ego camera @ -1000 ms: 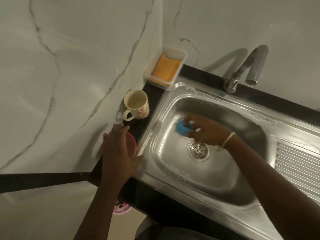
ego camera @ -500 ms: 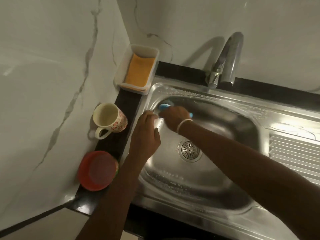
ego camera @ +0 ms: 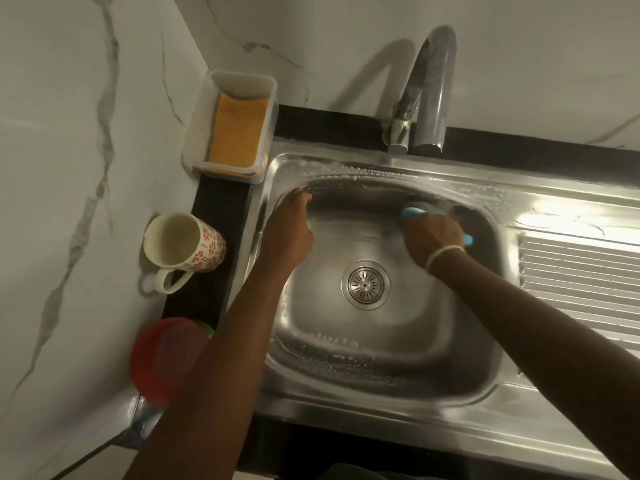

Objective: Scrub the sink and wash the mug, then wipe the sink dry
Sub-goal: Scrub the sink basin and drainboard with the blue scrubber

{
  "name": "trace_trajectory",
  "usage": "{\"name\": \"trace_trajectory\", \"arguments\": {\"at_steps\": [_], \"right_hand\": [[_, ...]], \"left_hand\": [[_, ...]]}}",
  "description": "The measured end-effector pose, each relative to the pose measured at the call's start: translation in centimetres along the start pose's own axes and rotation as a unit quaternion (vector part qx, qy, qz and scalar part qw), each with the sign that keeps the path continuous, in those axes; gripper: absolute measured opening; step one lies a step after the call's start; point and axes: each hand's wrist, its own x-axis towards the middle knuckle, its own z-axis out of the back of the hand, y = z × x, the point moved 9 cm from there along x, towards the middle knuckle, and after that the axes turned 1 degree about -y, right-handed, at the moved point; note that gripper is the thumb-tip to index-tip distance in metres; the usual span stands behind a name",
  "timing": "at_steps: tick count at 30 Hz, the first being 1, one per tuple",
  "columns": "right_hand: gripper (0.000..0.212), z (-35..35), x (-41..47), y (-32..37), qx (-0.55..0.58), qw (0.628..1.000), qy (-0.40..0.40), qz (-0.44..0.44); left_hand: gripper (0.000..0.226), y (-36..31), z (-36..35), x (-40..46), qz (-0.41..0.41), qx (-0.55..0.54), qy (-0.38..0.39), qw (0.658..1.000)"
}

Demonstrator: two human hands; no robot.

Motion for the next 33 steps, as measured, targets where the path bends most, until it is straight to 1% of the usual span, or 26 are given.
{"name": "trace_trajectory", "arguments": {"at_steps": [4,6,7,8,9,11,13,14,15,17,20,21,24,25,26,27,29,33], "right_hand": [[0.028,3.2,2.1,13.9,0.056,0.988,-0.006,0.146],[0.025,3.1,2.1,17.8,0.060,0.979,0.019,0.195],[0.025,2.6,2.4,17.6,0.055,0.979,0.024,0.196],[0.026,2.2,2.8,16.2,0.055,0.982,0.023,0.180],[0.028,1.7,3.3,13.6,0.057,0.987,0.022,0.145],[0.030,0.1,3.9,6.4,0.034,0.997,0.036,0.061],[0.029,-2.0,2.7,-0.7,-0.006,0.998,0.062,-0.015],[0.030,-2.6,1.6,-3.2,-0.017,0.997,0.066,-0.044],[0.030,-3.1,0.6,-4.5,-0.024,0.996,0.064,-0.060],[0.030,-3.6,0.3,-4.1,-0.024,0.997,0.047,-0.063],[0.028,-3.4,2.0,1.8,-0.003,0.999,0.045,-0.011],[0.029,-3.0,2.7,4.7,0.007,0.999,0.042,0.021],[0.029,-1.9,3.1,15.3,0.027,0.986,0.037,0.160],[0.028,-1.9,2.9,17.7,0.019,0.980,0.037,0.195],[0.027,-2.0,2.9,18.8,0.013,0.976,0.040,0.212],[0.027,-2.3,3.2,18.4,0.013,0.977,0.047,0.207],[0.031,-3.3,4.2,14.5,0.019,0.986,0.053,0.158],[0.037,-7.4,3.3,1.4,-0.022,0.998,0.064,0.018]], "left_hand": [[0.058,0.3,0.8,-0.1,0.039,0.004,-0.001,0.999],[0.052,0.7,1.4,0.0,0.063,-0.003,-0.014,0.998],[0.051,1.0,1.6,0.1,0.066,-0.005,-0.018,0.998],[0.050,1.1,1.7,0.1,0.064,-0.006,-0.019,0.998],[0.050,1.2,1.7,0.1,0.059,-0.005,-0.020,0.998],[0.053,1.3,1.4,0.2,0.047,0.009,-0.023,0.999],[0.060,1.5,0.5,-0.2,0.050,0.021,-0.014,0.998],[0.063,1.5,0.2,-0.5,0.054,0.022,-0.015,0.998],[0.064,1.5,0.0,-0.8,0.059,0.026,-0.016,0.998],[0.067,1.3,-0.1,-1.2,0.070,0.032,-0.017,0.997],[0.067,1.2,0.0,-1.3,0.066,0.026,-0.009,0.997],[0.067,1.3,0.0,-1.2,0.063,0.021,-0.002,0.998],[0.065,2.4,0.1,-0.9,0.071,0.001,0.013,0.997],[0.065,2.7,0.1,-0.9,0.075,-0.005,0.013,0.997],[0.064,2.9,0.2,-0.8,0.074,-0.009,0.012,0.997],[0.063,3.0,0.3,-0.8,0.069,-0.012,0.012,0.997],[0.062,3.0,0.2,-0.8,0.053,-0.012,0.015,0.998],[0.061,3.1,-0.3,-0.8,0.039,-0.011,0.012,0.999]]}}
